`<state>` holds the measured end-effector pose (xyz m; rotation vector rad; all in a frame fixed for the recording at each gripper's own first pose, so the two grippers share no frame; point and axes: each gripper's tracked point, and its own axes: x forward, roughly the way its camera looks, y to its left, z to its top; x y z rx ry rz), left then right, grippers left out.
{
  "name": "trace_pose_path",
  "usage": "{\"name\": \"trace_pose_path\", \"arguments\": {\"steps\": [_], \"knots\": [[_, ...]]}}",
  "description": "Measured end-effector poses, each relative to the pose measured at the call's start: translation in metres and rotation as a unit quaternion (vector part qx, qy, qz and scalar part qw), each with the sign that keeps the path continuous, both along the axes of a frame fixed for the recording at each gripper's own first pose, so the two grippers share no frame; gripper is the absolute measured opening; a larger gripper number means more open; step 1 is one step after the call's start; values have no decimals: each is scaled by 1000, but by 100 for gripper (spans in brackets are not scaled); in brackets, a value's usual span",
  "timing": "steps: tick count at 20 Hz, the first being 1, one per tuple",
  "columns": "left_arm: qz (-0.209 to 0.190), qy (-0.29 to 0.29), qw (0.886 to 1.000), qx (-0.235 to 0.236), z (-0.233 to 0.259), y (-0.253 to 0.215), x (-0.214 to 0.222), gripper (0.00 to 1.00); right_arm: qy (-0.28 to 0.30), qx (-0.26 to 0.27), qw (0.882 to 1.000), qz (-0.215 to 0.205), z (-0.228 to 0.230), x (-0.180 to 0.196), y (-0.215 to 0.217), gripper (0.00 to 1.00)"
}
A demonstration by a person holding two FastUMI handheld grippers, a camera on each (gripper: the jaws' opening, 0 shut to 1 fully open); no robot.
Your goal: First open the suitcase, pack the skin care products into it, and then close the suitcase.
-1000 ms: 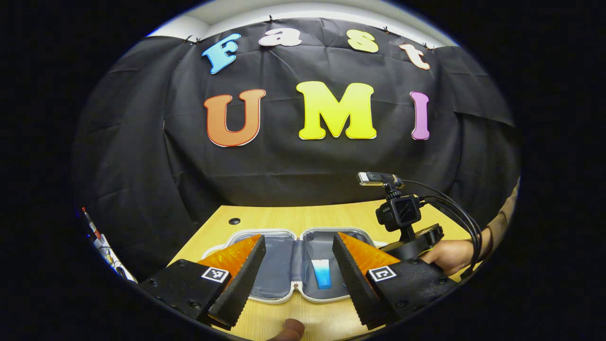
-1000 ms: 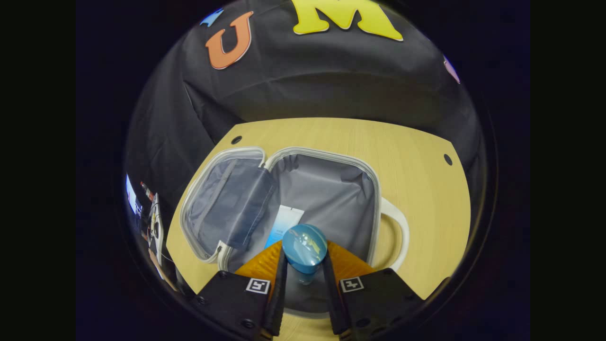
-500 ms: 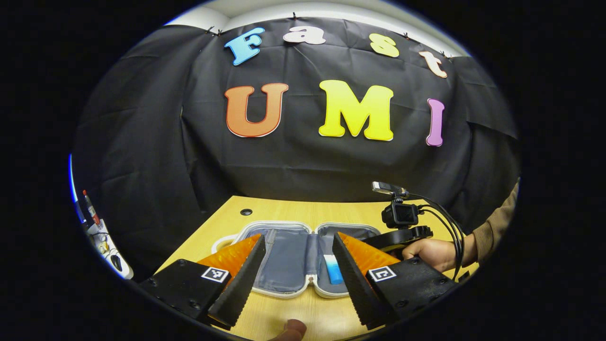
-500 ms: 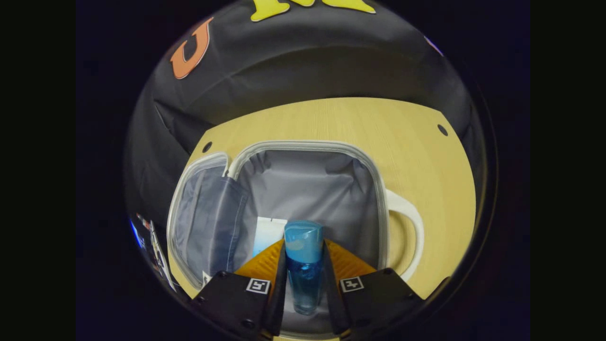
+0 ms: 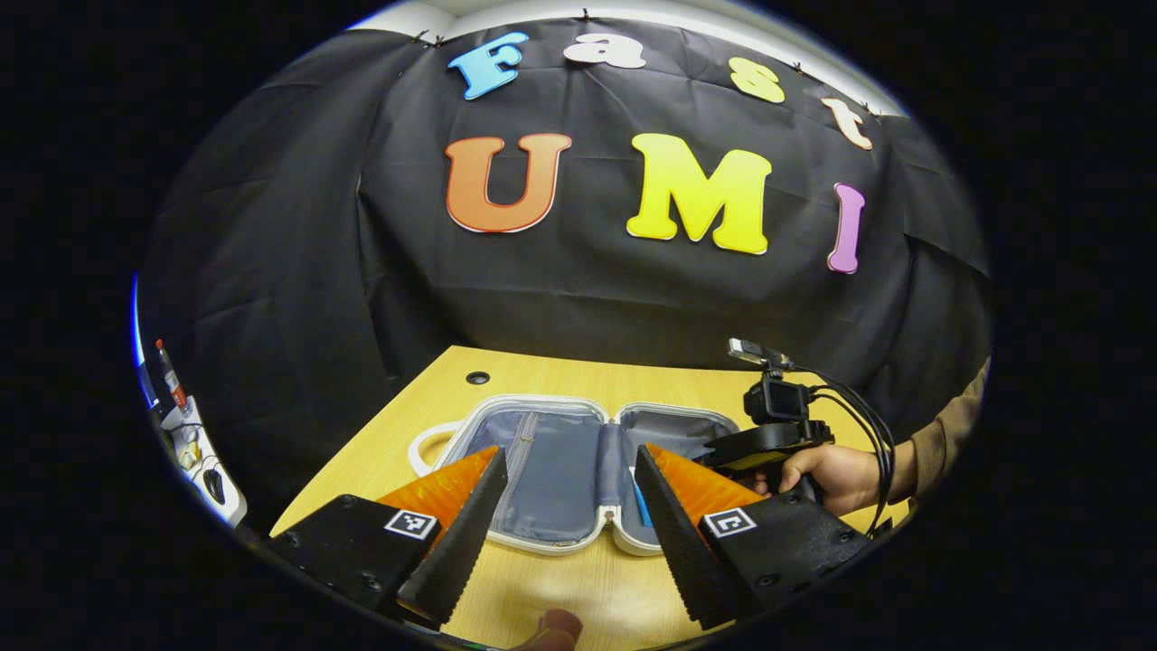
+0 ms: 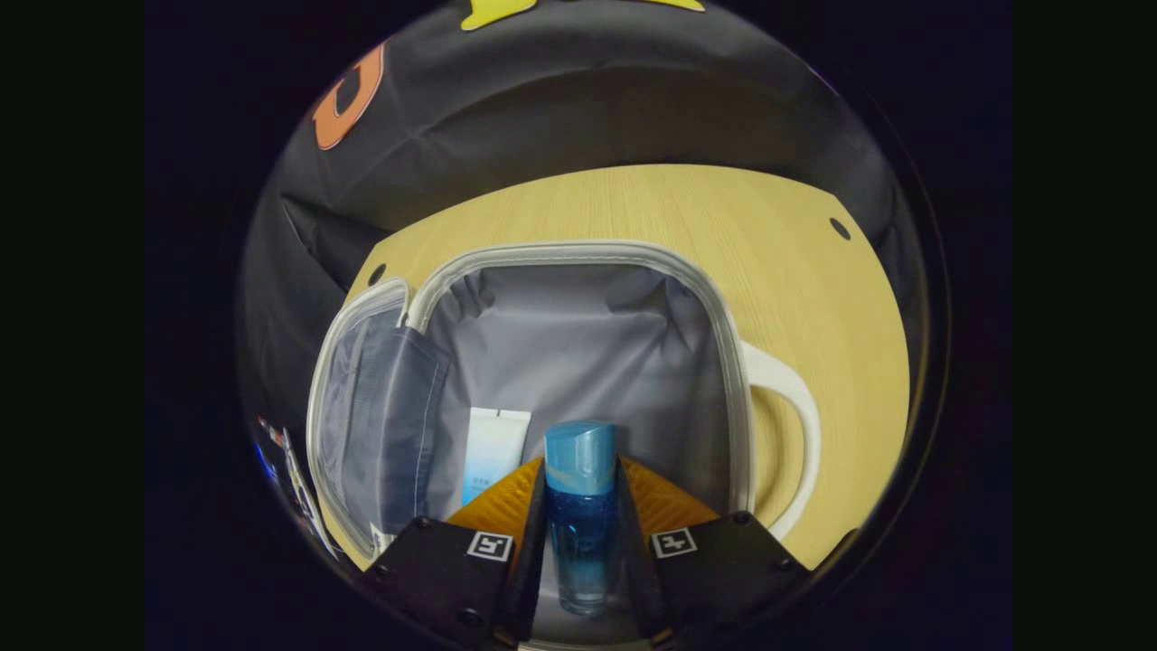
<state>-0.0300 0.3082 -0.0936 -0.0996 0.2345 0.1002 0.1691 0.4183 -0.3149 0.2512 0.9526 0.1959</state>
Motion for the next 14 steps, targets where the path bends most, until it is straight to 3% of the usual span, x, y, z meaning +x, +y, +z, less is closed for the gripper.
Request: {"name": "trace_pose_path", "arguments": {"steps": [4,6,8,10,12,13,14], "knots": [[19,17,1000,-6,0,30,-6,92,-25,21,999,3,28,-7,-7,45],[21,13,1000,-18,5,47,-1,91,-55,33,998,14,56,-17,-11,46],[32,10,999,-29,3,72,10,92,-98,26,994,33,88,-28,-22,53],[47,14,996,-75,-4,98,26,91,-160,6,986,55,127,-36,-38,73],[48,23,988,-144,-17,116,39,95,-222,-16,972,72,167,-47,-54,75],[54,34,983,-171,-29,125,41,95,-251,-29,965,77,184,-53,-64,81],[55,42,978,-197,-41,134,48,95,-278,-45,956,81,201,-61,-75,77]]}}
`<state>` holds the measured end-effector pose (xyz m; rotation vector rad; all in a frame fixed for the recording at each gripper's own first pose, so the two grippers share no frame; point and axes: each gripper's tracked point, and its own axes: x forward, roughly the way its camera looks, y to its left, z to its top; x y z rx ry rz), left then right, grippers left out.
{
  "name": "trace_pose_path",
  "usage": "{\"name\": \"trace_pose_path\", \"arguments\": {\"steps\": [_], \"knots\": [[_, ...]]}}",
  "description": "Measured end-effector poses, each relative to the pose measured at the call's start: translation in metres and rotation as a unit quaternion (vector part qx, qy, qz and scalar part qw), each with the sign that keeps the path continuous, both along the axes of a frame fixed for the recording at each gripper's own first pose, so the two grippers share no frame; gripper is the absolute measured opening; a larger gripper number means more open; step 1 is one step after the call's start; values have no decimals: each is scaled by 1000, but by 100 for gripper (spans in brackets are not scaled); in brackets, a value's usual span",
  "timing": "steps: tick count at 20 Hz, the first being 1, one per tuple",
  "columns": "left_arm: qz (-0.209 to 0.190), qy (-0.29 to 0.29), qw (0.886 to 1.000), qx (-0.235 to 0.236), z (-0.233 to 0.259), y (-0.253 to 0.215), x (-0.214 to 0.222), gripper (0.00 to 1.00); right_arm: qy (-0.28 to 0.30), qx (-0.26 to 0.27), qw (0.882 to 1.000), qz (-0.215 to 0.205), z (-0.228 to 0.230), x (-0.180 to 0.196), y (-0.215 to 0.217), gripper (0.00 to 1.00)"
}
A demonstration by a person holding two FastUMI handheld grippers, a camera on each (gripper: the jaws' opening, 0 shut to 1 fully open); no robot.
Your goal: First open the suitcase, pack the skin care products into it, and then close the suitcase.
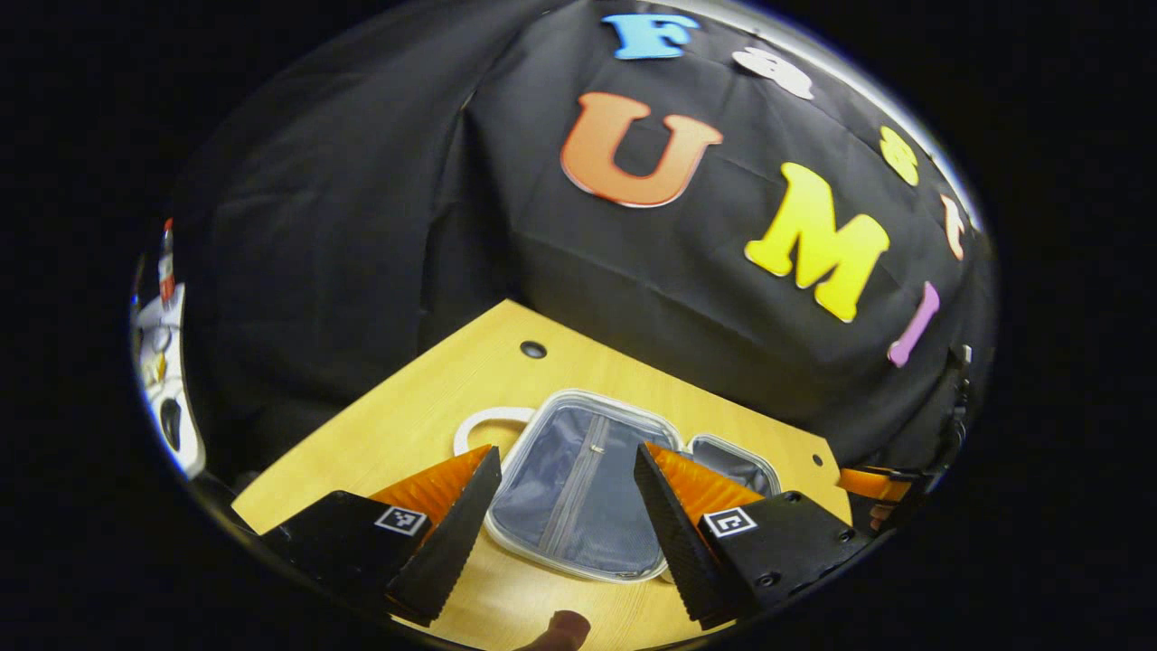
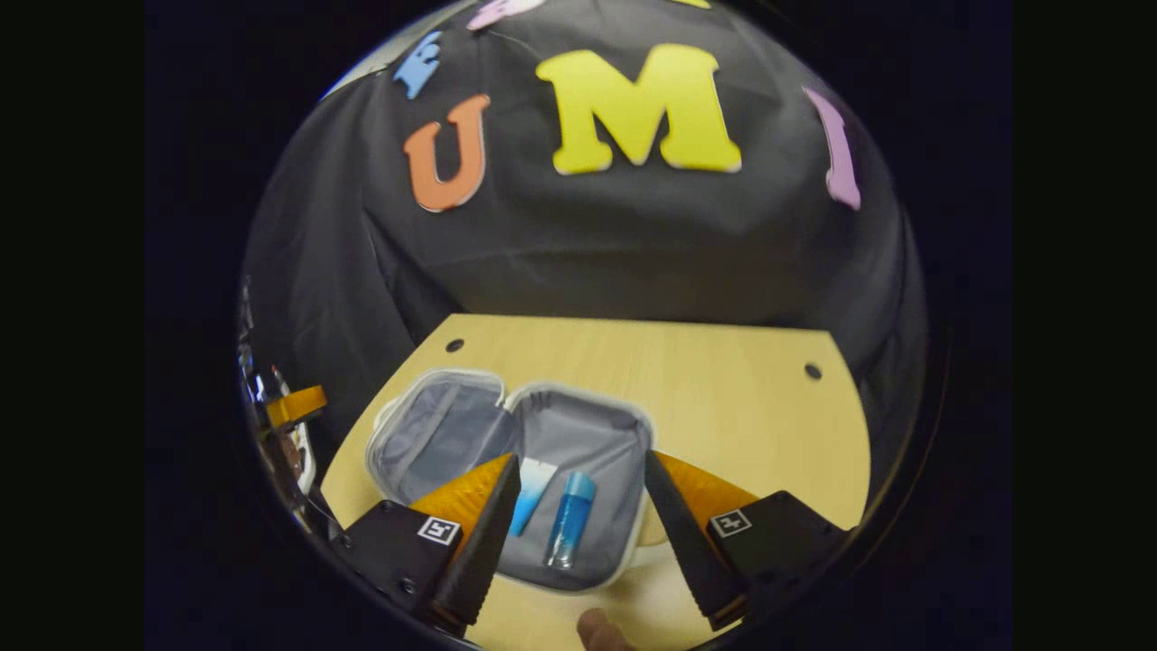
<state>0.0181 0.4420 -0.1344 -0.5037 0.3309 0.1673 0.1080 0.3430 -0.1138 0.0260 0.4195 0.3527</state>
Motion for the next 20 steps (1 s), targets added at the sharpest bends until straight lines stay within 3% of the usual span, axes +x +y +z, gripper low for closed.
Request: {"name": "trace_pose_path", "arguments": {"steps": [1,3,5,6,8,10,12,13,14,15,17,19,20], "knots": [[7,9,1000,-28,-13,11,7,95,-29,-11,1000,1,18,-10,-11,81],[26,4,996,-84,-36,35,19,95,-76,-25,997,9,46,-33,-31,77],[42,26,990,-130,-69,50,26,95,-115,-38,993,12,67,-59,-59,81],[46,41,988,-142,-86,58,27,95,-135,-50,990,4,78,-69,-75,77],[43,65,981,-177,-113,63,35,95,-169,-75,983,-17,95,-87,-108,80],[50,83,972,-215,-132,70,42,95,-169,-82,982,-28,93,-105,-121,80],[72,79,969,-222,-144,80,51,95,-156,-84,983,-38,84,-118,-133,79],[69,75,965,-242,-141,79,56,100,-150,-89,984,-44,78,-123,-140,80],[73,73,961,-257,-140,79,58,90,-140,-92,985,-45,70,-126,-143,77],[74,70,957,-271,-142,79,63,89,-134,-94,985,-48,66,-130,-145,80],[61,78,953,-287,-146,67,69,76,-137,-93,985,-57,69,-131,-150,80],[56,98,955,-274,-154,59,72,64,-145,-79,984,-69,79,-136,-156,80],[59,100,956,-268,-154,58,75,51,-149,-72,983,-74,84,-139,-158,80]]}}
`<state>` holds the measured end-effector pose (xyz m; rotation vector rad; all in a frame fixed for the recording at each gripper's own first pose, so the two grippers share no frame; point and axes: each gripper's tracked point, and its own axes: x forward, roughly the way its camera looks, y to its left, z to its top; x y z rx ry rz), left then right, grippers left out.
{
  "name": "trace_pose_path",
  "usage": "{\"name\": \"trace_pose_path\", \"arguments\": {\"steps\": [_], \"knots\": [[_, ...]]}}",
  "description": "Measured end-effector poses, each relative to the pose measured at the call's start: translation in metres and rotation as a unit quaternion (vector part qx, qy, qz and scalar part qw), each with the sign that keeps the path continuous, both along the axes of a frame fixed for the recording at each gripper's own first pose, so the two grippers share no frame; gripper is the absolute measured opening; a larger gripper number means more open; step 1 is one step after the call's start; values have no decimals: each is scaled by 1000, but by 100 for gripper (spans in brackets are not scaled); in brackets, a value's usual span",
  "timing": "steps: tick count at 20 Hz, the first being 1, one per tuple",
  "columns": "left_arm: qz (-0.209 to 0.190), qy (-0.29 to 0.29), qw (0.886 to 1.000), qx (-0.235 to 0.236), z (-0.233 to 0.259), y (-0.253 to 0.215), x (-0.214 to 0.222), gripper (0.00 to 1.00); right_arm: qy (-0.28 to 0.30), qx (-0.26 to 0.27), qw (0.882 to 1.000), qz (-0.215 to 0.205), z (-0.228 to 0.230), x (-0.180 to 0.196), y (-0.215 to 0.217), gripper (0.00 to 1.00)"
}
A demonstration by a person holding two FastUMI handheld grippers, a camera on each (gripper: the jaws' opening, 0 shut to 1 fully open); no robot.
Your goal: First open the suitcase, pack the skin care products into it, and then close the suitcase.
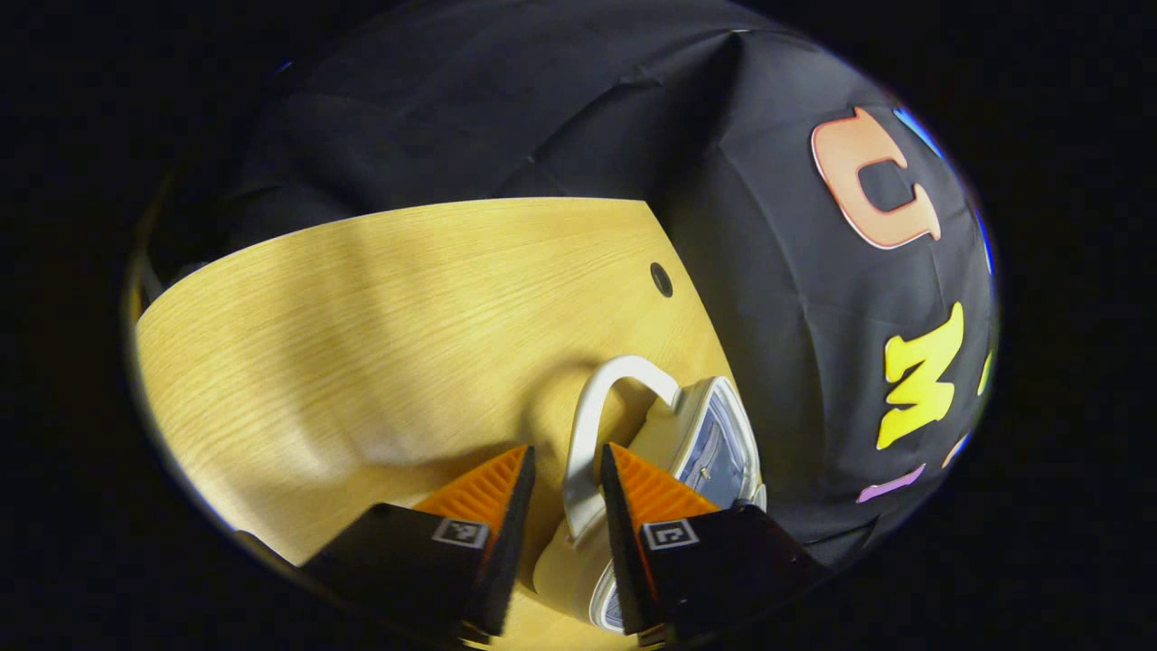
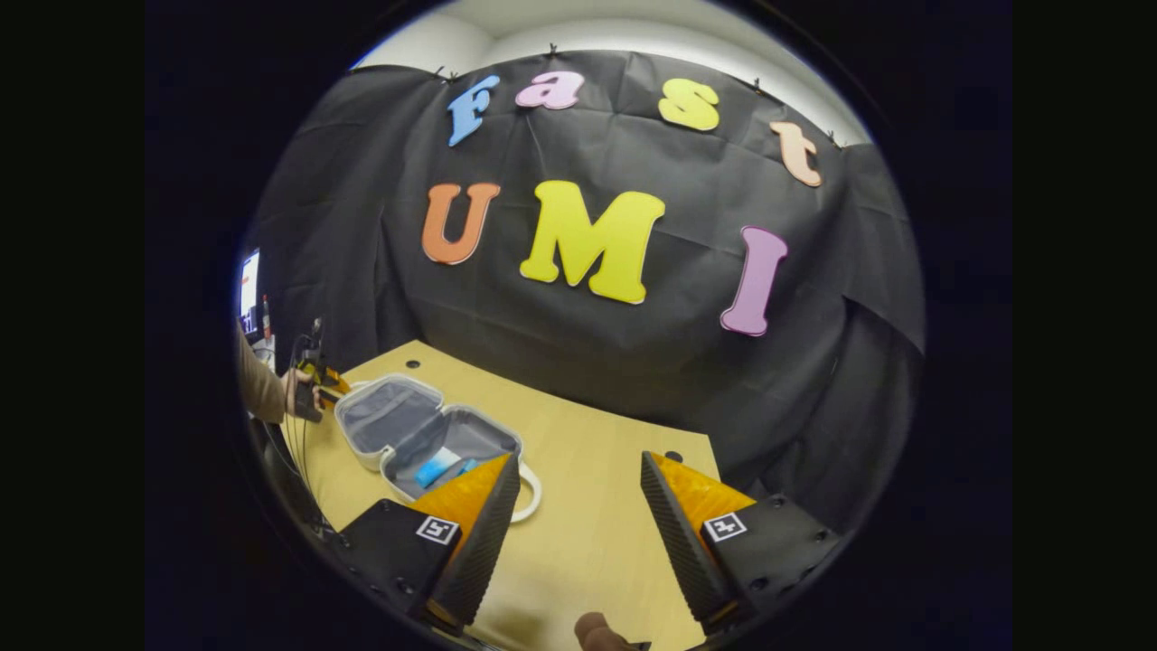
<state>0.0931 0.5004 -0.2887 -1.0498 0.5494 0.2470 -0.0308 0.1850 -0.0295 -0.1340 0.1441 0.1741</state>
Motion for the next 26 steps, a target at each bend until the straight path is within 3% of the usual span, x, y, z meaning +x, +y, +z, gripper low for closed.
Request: {"name": "trace_pose_path", "arguments": {"steps": [3,4,8,15,21,26], "knots": [[8,17,1000,18,8,1,2,22,-23,-4,1000,-13,13,-8,-13,80],[4,25,999,30,10,0,1,18,-30,-8,999,-15,16,-11,-17,80],[-5,37,995,95,36,-1,1,8,-49,-2,999,-23,25,-18,-32,77],[-14,-35,980,196,131,-19,-7,3,-72,18,997,-12,42,-15,-62,80],[-58,-113,948,292,207,-74,-18,3,-85,29,996,9,51,-4,-80,80],[-108,-151,900,395,250,-142,-30,3,-90,30,995,33,53,0,-85,80]]}}
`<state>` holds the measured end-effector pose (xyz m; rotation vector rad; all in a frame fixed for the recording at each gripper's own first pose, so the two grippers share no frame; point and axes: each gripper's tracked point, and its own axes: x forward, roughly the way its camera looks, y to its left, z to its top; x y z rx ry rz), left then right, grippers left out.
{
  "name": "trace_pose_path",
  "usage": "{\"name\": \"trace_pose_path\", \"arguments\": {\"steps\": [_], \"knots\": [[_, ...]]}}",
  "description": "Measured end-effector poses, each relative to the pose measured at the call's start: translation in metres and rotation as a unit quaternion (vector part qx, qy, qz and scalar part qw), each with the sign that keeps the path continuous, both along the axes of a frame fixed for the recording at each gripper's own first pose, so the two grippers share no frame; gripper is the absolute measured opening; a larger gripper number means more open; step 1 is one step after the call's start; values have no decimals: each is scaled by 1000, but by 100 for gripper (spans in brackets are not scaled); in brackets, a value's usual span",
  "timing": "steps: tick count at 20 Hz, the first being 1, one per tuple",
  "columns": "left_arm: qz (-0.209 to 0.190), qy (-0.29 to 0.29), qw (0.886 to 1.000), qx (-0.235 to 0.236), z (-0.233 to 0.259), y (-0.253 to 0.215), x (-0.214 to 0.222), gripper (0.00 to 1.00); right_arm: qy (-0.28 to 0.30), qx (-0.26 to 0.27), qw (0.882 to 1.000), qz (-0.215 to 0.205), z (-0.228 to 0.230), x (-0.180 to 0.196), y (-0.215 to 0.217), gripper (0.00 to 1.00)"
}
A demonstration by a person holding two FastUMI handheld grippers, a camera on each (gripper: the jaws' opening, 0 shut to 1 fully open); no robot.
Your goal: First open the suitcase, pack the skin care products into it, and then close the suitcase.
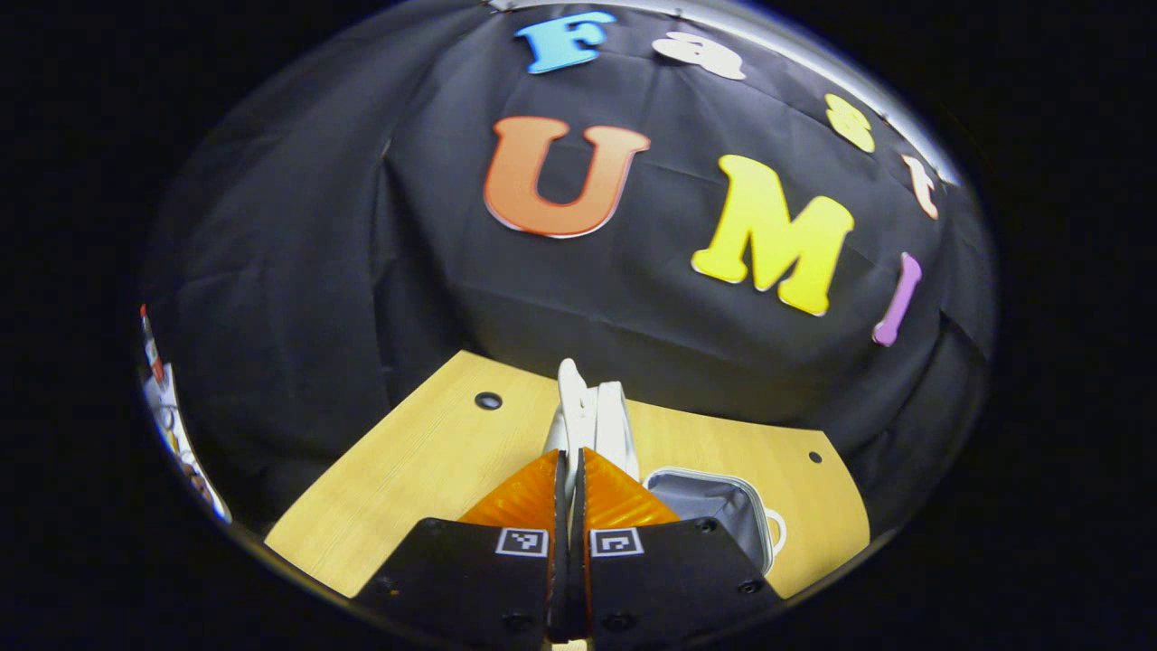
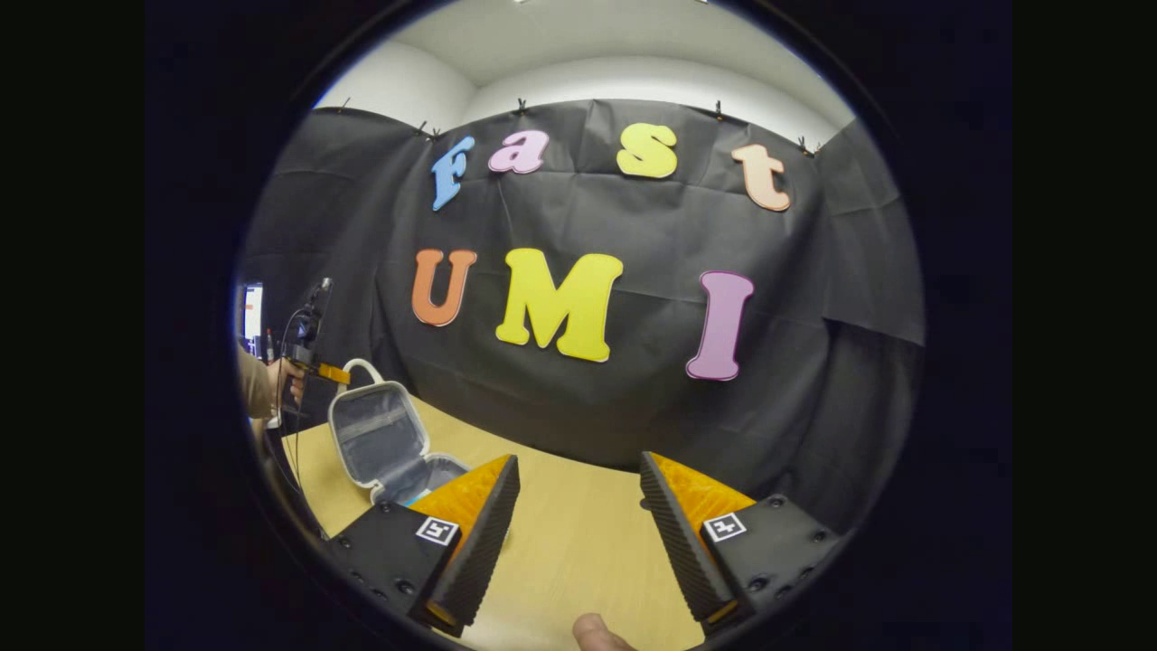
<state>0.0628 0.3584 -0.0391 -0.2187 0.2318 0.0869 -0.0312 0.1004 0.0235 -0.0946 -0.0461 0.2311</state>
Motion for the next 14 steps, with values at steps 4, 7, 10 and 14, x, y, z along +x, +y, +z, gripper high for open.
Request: {"name": "trace_pose_path", "arguments": {"steps": [4,7,10,14], "knots": [[-55,-15,995,80,20,-64,-13,3,-7,-2,1000,17,0,0,-3,78],[-88,-15,988,125,22,-106,-14,3,-1,-2,1000,23,-4,-2,-5,78],[-119,-6,982,149,17,-148,-15,3,7,-1,1000,24,-5,-2,-10,78],[-155,7,975,162,-1,-209,-10,3,12,4,1000,18,-10,-7,-18,80]]}}
